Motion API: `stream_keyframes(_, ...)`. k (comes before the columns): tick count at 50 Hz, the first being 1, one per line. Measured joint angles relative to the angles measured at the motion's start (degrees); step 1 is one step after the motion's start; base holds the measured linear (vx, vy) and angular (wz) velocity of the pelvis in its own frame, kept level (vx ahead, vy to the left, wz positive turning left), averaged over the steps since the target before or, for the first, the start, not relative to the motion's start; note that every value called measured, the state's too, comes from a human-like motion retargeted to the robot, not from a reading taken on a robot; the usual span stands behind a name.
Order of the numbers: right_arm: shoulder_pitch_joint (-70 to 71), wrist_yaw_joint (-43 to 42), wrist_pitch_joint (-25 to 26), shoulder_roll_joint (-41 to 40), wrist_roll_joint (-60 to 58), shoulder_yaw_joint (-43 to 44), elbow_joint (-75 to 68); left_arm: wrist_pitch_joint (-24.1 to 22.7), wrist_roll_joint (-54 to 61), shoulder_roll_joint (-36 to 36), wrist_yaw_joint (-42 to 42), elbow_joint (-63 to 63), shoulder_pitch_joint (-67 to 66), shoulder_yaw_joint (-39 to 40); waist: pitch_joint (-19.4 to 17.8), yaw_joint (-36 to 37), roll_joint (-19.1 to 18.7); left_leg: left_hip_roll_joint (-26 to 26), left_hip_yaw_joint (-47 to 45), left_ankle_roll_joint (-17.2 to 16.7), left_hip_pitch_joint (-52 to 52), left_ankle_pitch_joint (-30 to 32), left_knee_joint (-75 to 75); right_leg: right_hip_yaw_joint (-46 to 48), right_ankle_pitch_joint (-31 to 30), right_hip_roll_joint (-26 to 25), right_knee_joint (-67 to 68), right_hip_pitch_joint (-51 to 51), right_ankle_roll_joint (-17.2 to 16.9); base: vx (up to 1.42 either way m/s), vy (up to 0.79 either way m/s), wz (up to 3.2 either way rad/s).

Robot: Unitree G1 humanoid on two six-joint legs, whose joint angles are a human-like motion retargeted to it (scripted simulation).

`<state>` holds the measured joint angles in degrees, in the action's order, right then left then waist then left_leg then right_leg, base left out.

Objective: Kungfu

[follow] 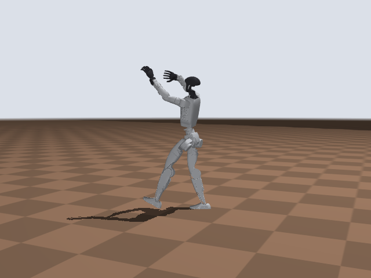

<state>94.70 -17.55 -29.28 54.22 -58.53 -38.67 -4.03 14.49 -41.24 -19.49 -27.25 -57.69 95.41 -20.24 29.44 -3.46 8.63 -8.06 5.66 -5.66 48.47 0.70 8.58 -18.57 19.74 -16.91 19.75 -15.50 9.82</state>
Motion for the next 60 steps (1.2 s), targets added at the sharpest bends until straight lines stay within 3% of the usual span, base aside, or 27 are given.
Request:
stream_keyframes(2,-1.3,-3.6,-0.3,-0.7,-0.6,2.0,-0.2,1.1,-3.0,-1.4,2.0,1.7,0.8,-1.3,-0.9,1.0,-0.9,0.1,2.8,-4.0,-2.2,-0.8,-4.3,-0.5,1.2,-0.1,2.3,2.4,-0.1,0.77,0.1,-1.97)
stream_keyframes(5,-3.3,-3.7,1.6,-1.6,0.6,4.7,-1.9,2.8,-5.6,-2.4,6.2,3.5,1.5,-2.9,-1.3,1.5,-3.3,-0.4,5.2,-6.3,-5.1,-2.4,-0.6,-1.5,3.1,0.5,5.0,5.6,-0.4,0.69,0.21,-2.07)
stream_keyframes(8,-5.9,-1.8,2.1,-2.9,0.4,8.6,-1.8,3.9,-7.9,-3.3,14.4,3.8,1.8,-4.3,0.2,1.8,-5.8,-2.4,-3.2,-9.1,-7.3,9.0,1.7,-4.0,4.3,3.4,8.6,6.0,-1.9,0.61,0.4,-2.49)
stream_keyframes(10,-7.1,1.0,1.9,-5.6,0.3,11.4,0.1,3.5,-11.4,-6.8,20.7,5.4,2.0,-5.8,0.4,-2.0,-9.7,-4.6,-3.5,-9.0,-2.3,9.3,10.3,-1.0,1.4,5.4,9.0,3.7,-4.8,0.37,0.28,-2.36)
stream_keyframes(12,-10.5,1.9,5.2,-9.7,-1.5,11.9,0.5,1.5,-12.8,-9.5,25.1,6.8,-0.9,-7.4,0.4,-0.9,-10.2,-8.6,-12.6,-8.5,-4.6,6.4,13.7,2.9,-1.3,11.5,10.8,0.5,-9.5,0.17,0.28,-3.48)
stream_keyframes(15,-16.7,0.2,10.8,-14.7,-4.2,10.6,-1.4,-2.3,-15.1,-11.8,31.9,7.1,-7.1,-10.0,0.3,1.9,-12.9,-14.5,-26.0,-7.3,-10.6,3.1,14.9,17.7,-7.8,20.2,8.9,-3.9,-14.7,-0.24,0.39,-3.86)
stream_keyframes(17,-19.3,-1.4,13.1,-20.3,-5.7,8.4,-4.4,-5.2,-18.8,-16.8,41.0,7.8,-12.3,-13.2,-0.7,2.3,-12.9,-15.6,-37.1,-8.2,-15.3,2.6,14.7,27.0,-10.2,27.8,9.8,-8.4,-19.7,-0.32,0.37,-3.91)
stream_keyframes(18,-20.4,-2.0,13.6,-23.7,-5.9,7.0,-6.6,-7.0,-20.7,-20.1,46.7,8.6,-16.0,-14.7,-0.8,1.8,-12.5,-14.2,-42.7,-9.0,-18.4,2.7,13.2,30.4,-11.1,32.0,10.7,-11.4,-22.7,-0.33,0.42,-3.46)
stream_keyframes(19,-21.5,-2.6,13.8,-27.4,-5.3,5.5,-9.5,-9.0,-22.4,-23.0,52.8,9.5,-20.4,-15.4,-0.7,0.7,-12.7,-11.1,-45.4,-9.3,-19.8,3.6,10.9,33.1,-11.5,36.2,12.0,-15.7,-22.9,-0.41,0.53,-2.96)
stream_keyframes(21,-24.2,-3.4,13.5,-35.2,-3.1,2.8,-16.2,-13.7,-25.1,-27.6,63.9,10.7,-30.1,-14.9,-1.3,-0.7,-13.2,-3.5,-45.1,-9.3,-20.8,6.2,7.1,36.0,-13.7,44.4,14.1,-25.4,-20.4,-0.5,0.79,-3.0)
stream_keyframes(23,-27.8,-4.2,12.8,-43.0,0.1,-0.4,-24.4,-18.8,-27.8,-30.2,71.8,10.9,-40.9,-12.1,-4.7,0.8,-12.9,3.4,-39.6,-9.3,-23.2,9.2,5.6,31.2,-18.2,49.1,14.4,-34.6,-18.7,-0.53,0.87,-4.18)
stream_keyframes(25,-31.8,-6.2,11.6,-50.1,4.6,-4.5,-33.6,-23.0,-31.2,-29.9,78.1,9.7,-51.7,-9.3,-10.7,5.8,-12.8,9.3,-28.7,-9.3,-26.7,10.9,5.9,17.3,-22.1,44.5,13.4,-42.9,-19.6,-0.45,0.81,-5.92)
stream_keyframes(27,-37.4,-8.7,6.8,-54.5,8.0,-8.3,-40.6,-26.5,-32.7,-27.3,83.7,8.4,-60.9,-10.0,-18.1,14.0,-13.1,14.9,-14.0,-9.3,-30.8,8.8,6.9,6.1,-24.9,33.8,11.8,-48.3,-20.0,-0.32,0.7,-7.5)
stream_keyframes(30,-46.9,-11.5,-4.8,-57.3,14.7,-12.9,-47.1,-32.3,-33.1,-21.8,92.2,7.4,-71.2,-13.2,-27.6,21.7,-12.3,23.3,2.7,-9.3,-35.8,1.9,7.8,3.5,-27.5,22.0,11.4,-55.9,-16.5,-0.19,0.4,-6.92)
stream_keyframes(33,-56.9,-10.1,-20.6,-59.7,19.4,-16.5,-51.2,-35.9,-30.4,-15.7,98.3,7.5,-82.9,-13.1,-30.9,19.2,-13.0,23.3,2.3,-9.3,-35.7,-8.1,9.2,2.0,-31.4,9.9,11.9,-61.0,-14.2,0.07,-0.09,-4.26)
stream_keyframes(35,-61.6,-8.1,-25.2,-61.1,19.0,-19.0,-52.2,-35.4,-26.7,-13.1,101.0,7.6,-89.7,-13.0,-30.4,11.1,-16.0,16.4,0.3,-9.3,-34.6,-15.5,9.6,6.7,-34.2,6.2,9.6,-63.4,-10.2,0.0,-0.42,-1.26)
stream_keyframes(38,-62.7,-3.8,-27.5,-60.8,18.8,-21.4,-51.6,-33.7,-19.6,-10.5,105.3,8.2,-93.6,-12.2,-31.0,2.2,-19.0,14.3,-7.3,4.0,-33.0,-26.2,10.6,6.7,-31.7,5.2,12.5,-67.9,-11.3,-0.06,-0.06,-0.22)
stream_keyframes(40,-62.8,-1.4,-27.1,-60.4,20.0,-21.1,-51.6,-34.0,-16.5,-10.7,107.1,8.9,-93.7,-12.1,-31.3,0.6,-19.4,14.0,-8.6,7.0,-31.3,-30.4,13.3,6.4,-31.1,4.1,13.8,-69.6,-11.6,0.01,-0.13,-0.15)
stream_keyframes(45,-61.4,1.2,-26.5,-60.1,27.6,-18.1,-53.6,-32.8,-14.9,-15.0,106.4,10.7,-89.6,-12.1,-31.7,1.3,-18.8,13.5,-8.3,6.0,-27.8,-31.1,17.0,7.3,-30.8,5.0,13.5,-71.4,-13.2,-0.08,-0.17,0.02)
stream_keyframes(52,-60.2,3.6,-24.6,-59.5,28.6,-17.6,-50.8,-35.0,-13.9,-14.9,108.9,10.9,-90.0,-13.4,-31.6,0.5,-20.2,11.5,-8.1,4.2,-29.3,-27.1,13.5,9.7,-32.7,5.2,13.9,-70.8,-9.9,0.05,-0.1,0.2)
stream_keyframes(56,-60.8,2.9,-23.5,-58.9,28.9,-16.3,-50.3,-34.7,-14.1,-15.6,107.6,11.8,-89.1,-12.5,-31.0,1.1,-21.8,10.7,-4.8,3.6,-31.0,-25.4,11.2,11.0,-30.0,5.7,15.4,-69.7,-9.8,0.12,-0.14,0.53)
stream_keyframes(60,-58.8,1.6,-22.4,-57.7,27.9,-13.8,-50.1,-31.5,-15.2,-15.1,102.2,11.6,-87.3,-10.3,-30.4,1.6,-22.8,10.0,-0.6,2.7,-31.9,-22.9,9.9,12.3,-25.4,7.2,18.4,-69.0,-9.1,0.13,-0.2,0.96)
